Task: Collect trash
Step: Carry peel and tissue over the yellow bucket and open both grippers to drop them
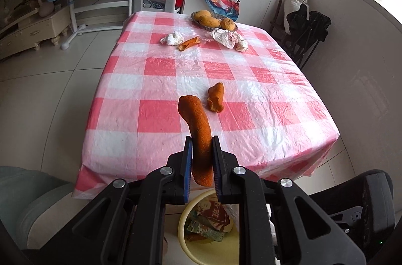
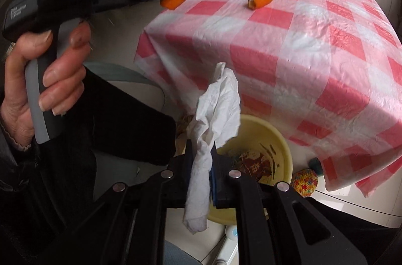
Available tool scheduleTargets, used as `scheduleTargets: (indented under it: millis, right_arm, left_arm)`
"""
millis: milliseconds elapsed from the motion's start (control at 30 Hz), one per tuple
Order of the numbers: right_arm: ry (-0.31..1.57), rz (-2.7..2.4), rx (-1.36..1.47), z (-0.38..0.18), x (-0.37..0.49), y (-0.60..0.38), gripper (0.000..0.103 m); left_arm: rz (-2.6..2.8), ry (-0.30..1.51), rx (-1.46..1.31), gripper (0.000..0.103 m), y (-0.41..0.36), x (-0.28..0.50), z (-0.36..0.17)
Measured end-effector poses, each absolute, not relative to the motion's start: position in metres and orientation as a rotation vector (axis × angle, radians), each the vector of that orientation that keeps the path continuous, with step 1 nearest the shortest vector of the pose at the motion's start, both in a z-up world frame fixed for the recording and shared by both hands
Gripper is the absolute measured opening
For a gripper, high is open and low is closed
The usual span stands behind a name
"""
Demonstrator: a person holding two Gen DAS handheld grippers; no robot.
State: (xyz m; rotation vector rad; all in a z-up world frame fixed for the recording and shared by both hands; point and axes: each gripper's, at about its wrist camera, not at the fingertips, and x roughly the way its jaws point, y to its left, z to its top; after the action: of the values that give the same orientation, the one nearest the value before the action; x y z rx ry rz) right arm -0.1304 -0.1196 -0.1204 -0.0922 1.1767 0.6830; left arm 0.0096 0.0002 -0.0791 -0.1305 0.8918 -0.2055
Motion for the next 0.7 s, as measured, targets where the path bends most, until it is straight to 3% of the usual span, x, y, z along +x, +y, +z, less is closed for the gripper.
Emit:
scheduleTargets:
  millis: [67, 133, 200, 267, 333, 700]
  right_arm:
    - [1.201, 0.682, -0.114, -0.126, -0.131, -0.116, 0.013]
    - [1.232, 0.677, -0.116, -0.131, -0.13, -0.115, 0.033]
    - [1.227, 0.647, -0.133, -0.133, -0.135, -0.118, 0.046]
    - [1.203, 0.622, -0.115, -0.129, -0.135, -0.124, 0.048]
    - [1.161, 0.586, -0.077, -0.121, -0.133, -0.134, 0.058]
    - [0.861, 0.475, 0.2, -0.074, -0.132, -0.188, 0.072]
  left_arm:
    - [-0.214, 0.894, -0.115, 0.014, -0.004, 0.003, -0.081]
    - [-0.223, 0.897, -0.103, 0.014, -0.008, -0.004, -0.083]
    - [-0.234, 0.904, -0.096, 0.014, -0.012, -0.01, -0.085]
    - [-0.244, 0.909, -0.087, 0.014, -0.015, -0.016, -0.087]
    - [-0.252, 0.914, -0.078, 0.014, -0.018, -0.021, -0.089]
    - [-0.295, 0.939, -0.021, 0.014, -0.037, -0.044, -0.097]
